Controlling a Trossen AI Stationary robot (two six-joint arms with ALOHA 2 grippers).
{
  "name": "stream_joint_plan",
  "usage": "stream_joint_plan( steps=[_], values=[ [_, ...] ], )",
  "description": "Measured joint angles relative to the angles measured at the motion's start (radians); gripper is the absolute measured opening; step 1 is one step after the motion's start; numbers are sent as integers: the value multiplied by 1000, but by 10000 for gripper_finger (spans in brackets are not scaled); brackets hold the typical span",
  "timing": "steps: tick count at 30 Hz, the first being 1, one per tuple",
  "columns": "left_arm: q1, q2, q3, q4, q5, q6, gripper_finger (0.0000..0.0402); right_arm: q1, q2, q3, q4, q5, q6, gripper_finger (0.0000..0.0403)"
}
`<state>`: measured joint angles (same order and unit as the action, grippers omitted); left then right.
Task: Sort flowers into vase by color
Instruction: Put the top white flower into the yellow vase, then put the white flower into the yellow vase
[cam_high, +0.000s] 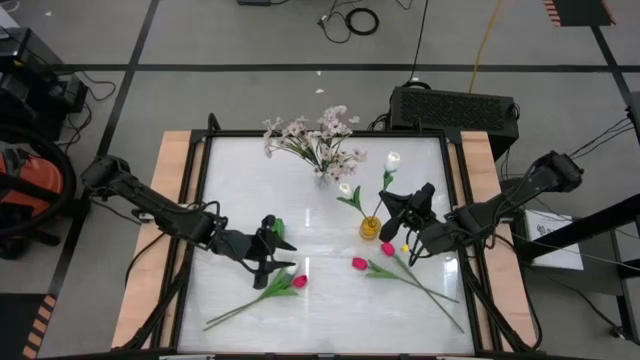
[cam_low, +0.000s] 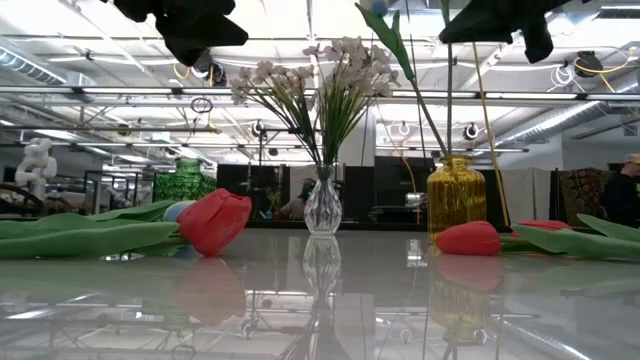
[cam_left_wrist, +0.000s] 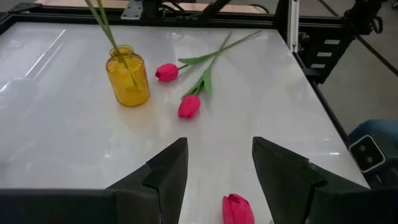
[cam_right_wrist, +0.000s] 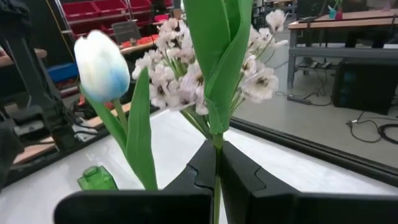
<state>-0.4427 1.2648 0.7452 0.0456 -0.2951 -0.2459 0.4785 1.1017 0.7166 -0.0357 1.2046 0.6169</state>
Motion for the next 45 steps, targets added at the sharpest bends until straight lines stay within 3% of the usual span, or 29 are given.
stream_joint_plan(
  steps=[18, 26, 34, 38, 45],
  values=[
    [18, 0, 0, -3, 0, -2, 187, 1, 85, 0, -71, -12, 166, 57],
    [17, 0, 1, -64, 13, -21, 187, 8, 78, 0, -256, -137, 341, 105],
    [-1, -1, 1, -177, 34, -119, 187, 8, 64, 0, -387, -348, 421, 175],
    [-47, -1, 1, -201, 36, -196, 187, 17, 16, 0, -409, -417, 414, 198],
    [-200, 1, 1, -220, 26, -355, 187, 77, -107, 0, -519, -426, 418, 207]
  ],
)
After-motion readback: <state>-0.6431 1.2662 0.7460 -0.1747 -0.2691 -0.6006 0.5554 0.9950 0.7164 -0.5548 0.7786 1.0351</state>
